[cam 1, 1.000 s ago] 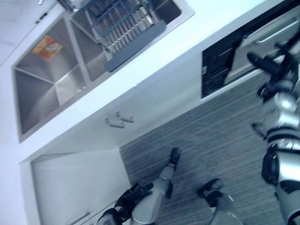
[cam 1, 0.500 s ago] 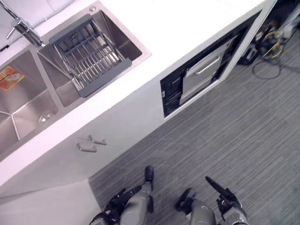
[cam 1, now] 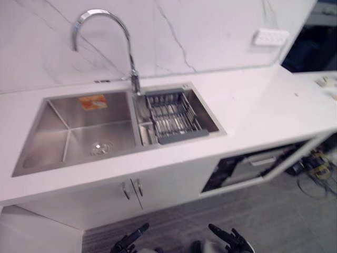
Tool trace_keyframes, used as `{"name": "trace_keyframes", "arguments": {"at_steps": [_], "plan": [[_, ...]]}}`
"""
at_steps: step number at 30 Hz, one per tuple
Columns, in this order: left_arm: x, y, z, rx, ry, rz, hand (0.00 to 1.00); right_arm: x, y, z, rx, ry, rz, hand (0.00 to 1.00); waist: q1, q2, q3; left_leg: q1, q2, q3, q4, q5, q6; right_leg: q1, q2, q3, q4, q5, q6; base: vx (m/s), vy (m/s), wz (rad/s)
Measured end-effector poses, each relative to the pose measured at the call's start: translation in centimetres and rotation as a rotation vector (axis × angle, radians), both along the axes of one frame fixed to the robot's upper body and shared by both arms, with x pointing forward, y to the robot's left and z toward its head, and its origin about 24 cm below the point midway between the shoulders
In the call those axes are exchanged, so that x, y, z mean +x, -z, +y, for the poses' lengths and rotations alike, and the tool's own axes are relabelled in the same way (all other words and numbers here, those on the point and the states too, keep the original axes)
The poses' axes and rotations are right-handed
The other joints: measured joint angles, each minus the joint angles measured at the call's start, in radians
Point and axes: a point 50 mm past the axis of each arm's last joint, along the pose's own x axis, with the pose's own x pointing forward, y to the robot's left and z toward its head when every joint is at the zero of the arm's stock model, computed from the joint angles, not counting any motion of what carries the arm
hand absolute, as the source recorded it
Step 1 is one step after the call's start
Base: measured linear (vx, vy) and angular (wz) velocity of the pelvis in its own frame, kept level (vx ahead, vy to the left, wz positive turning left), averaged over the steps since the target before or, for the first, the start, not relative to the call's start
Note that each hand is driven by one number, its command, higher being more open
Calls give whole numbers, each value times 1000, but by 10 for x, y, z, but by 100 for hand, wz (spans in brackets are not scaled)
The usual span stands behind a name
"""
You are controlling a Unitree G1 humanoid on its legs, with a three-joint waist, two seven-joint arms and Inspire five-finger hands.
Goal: Walk over to the sink, pick up the cup, carry it to the dishwasher, place the cup inside the dishwasher, then close the dishwasher door
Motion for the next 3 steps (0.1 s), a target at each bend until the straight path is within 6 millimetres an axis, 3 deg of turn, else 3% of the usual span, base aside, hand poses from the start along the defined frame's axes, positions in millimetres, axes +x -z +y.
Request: {"name": "trace_keyframes", "arguments": {"at_steps": [1,3], "plan": [[-3,1,0,6,-14,11,100,0,0,1,-5,-22,6,100,2,1,-2,6,11,27,9,-15,-14,25,-3,-4,-14,-32,-1,300,-281,53],[-8,4,-10,-4,-42,27,100,2,-1,-7,-34,-69,18,100,-1,43,-20,12,72,83,24,-27,-58,60,11,-57,-26,-53,-14,227,-232,42]]}}
